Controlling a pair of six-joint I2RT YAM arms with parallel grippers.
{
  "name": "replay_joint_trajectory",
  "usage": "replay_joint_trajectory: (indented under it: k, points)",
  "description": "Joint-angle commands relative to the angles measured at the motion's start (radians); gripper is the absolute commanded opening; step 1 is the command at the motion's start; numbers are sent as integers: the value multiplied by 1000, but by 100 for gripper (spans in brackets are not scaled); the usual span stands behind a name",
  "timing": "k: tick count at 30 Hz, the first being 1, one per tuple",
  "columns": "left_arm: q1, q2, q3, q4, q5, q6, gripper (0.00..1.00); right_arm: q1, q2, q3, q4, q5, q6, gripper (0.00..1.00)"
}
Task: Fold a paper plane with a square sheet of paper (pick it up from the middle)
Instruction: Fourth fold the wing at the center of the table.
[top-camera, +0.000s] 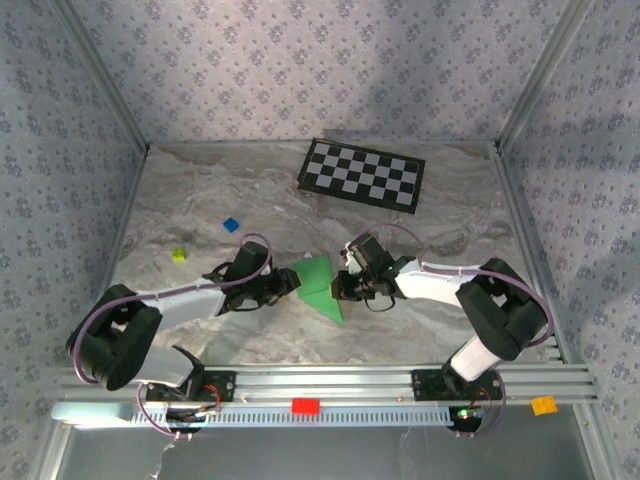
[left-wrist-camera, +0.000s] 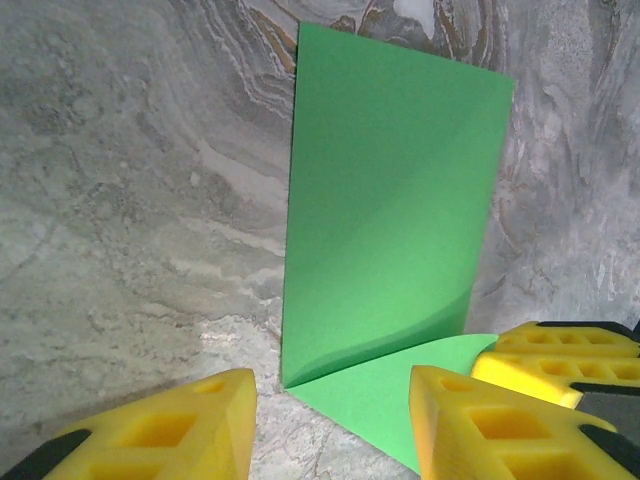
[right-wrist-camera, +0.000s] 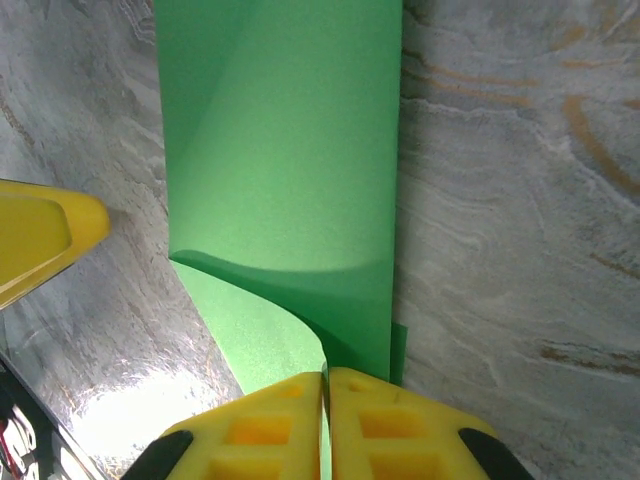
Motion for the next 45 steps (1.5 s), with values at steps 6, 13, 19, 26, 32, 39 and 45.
replay_joint_trajectory:
  k: [6, 13, 19, 26, 32, 39, 45]
  points:
    - [21, 15, 18, 30, 48, 12, 47, -20, -49, -39, 59, -41, 5, 8]
    - [22, 42, 20, 75, 83, 0, 50, -52, -79, -96, 147, -81, 40, 7]
    - [23, 57, 27, 114, 94, -9, 51, -64, -93, -114, 159, -94, 46, 6]
    - [23, 66, 38, 129, 91, 3, 52, -68, -96, -121, 164, -94, 49, 7]
    - [23, 90, 41, 151, 90, -6, 52, -71, -101, -122, 170, -101, 54, 7]
    - [23, 111, 55, 167, 99, -8, 51, -80, -115, -131, 169, -105, 53, 6]
    - [22, 145, 78, 190, 118, -9, 47, -87, -120, -139, 167, -107, 52, 7]
